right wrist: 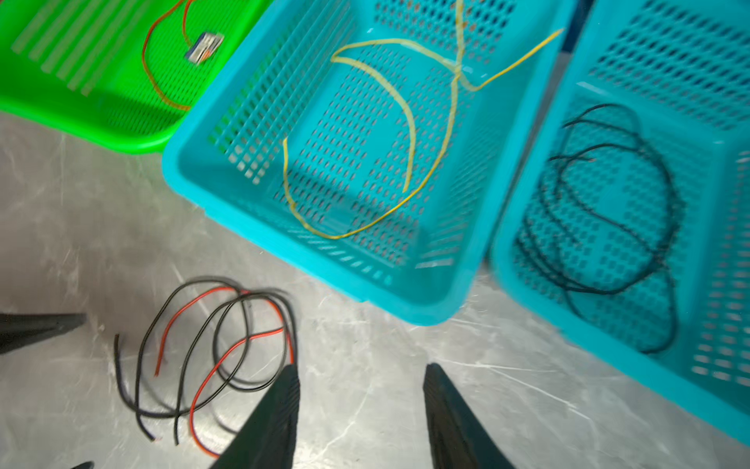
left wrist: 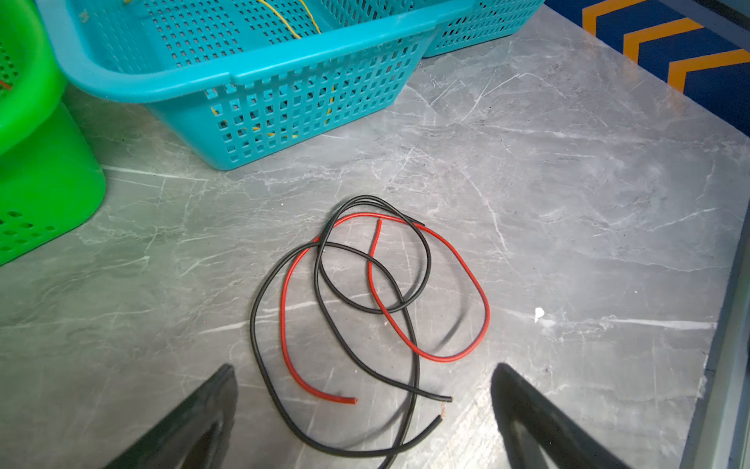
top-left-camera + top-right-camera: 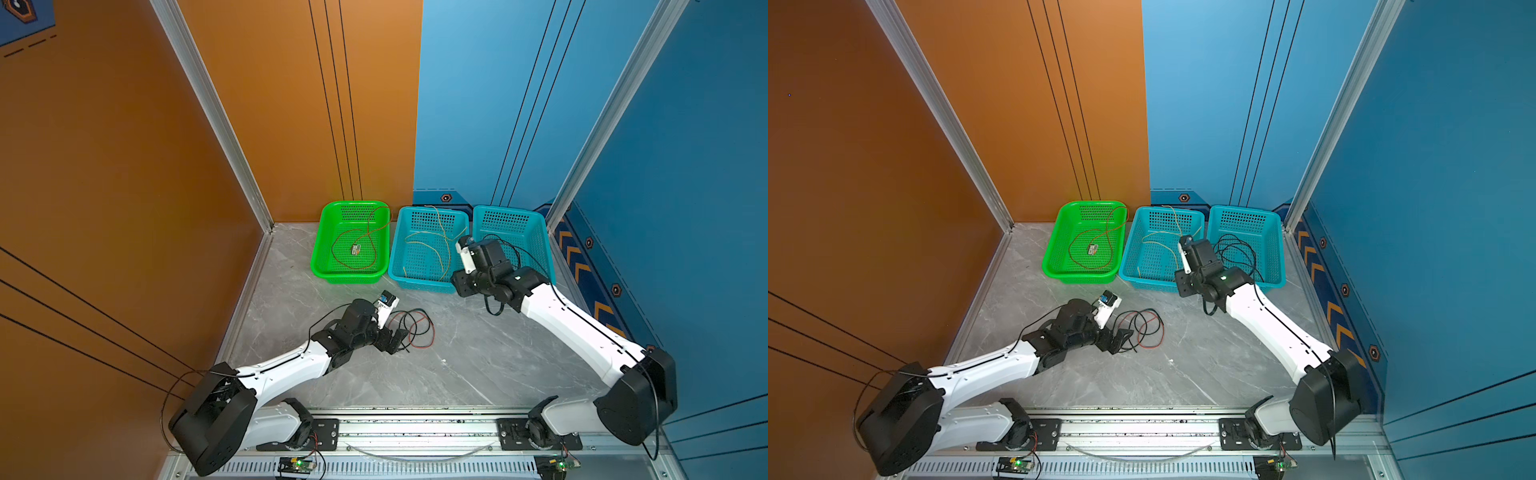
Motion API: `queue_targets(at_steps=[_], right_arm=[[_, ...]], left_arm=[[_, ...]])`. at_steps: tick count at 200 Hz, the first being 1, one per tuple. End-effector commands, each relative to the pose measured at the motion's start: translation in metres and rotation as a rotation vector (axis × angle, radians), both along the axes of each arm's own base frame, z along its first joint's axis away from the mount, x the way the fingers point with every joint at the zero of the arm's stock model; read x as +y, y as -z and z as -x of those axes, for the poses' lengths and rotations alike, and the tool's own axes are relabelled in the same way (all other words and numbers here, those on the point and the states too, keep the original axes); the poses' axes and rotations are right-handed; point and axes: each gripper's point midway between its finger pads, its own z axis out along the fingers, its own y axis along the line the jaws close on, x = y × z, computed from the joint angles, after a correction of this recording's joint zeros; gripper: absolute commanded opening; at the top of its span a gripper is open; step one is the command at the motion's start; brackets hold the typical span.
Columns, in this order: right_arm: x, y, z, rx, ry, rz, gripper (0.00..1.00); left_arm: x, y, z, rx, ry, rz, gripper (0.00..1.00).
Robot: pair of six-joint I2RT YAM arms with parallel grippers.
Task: Untangle and sort cables by color
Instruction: Untie the cable.
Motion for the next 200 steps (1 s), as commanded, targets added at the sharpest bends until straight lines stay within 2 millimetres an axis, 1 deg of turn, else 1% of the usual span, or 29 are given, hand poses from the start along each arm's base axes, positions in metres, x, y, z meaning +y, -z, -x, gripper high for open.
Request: queue_targets(at_steps=[1, 35, 50, 77, 112, 139, 161, 200], right_arm=[[0.021, 0.034, 0.007, 0.079, -0.029, 0.018, 0.46], [0.045, 0.076, 0.007, 0.144, -0.061, 0.064, 0.44], [0.05, 0.091, 0.006, 0.158, -0.064, 0.09, 0.43], [0.058, 0.112, 0.001, 0.178, -0.061, 0.091, 0.42], [0.067, 0.129, -0.005, 0.188, -0.06, 0.112, 0.39], [0.072, 0.141, -0.003, 0.206, -0.069, 0.125, 0.37], [0.071, 0.149, -0.002, 0.218, -0.069, 0.14, 0.34], [0.069, 0.157, -0.002, 0.229, -0.069, 0.155, 0.29]], left_arm=[[-0.01, -0.017, -0.002, -0.02, 0.015, 0.04, 0.98], [-0.007, -0.014, 0.001, -0.015, 0.007, 0.041, 0.98], [-0.005, -0.012, 0.003, -0.013, 0.003, 0.039, 0.98], [-0.001, -0.014, 0.005, -0.021, -0.006, 0.045, 0.98], [0.003, -0.014, 0.006, -0.02, -0.012, 0.034, 0.98], [0.003, -0.013, 0.007, -0.016, -0.01, 0.033, 0.98], [0.004, -0.012, 0.006, -0.015, -0.013, 0.031, 0.98], [0.003, -0.01, 0.007, -0.011, -0.011, 0.029, 0.98]])
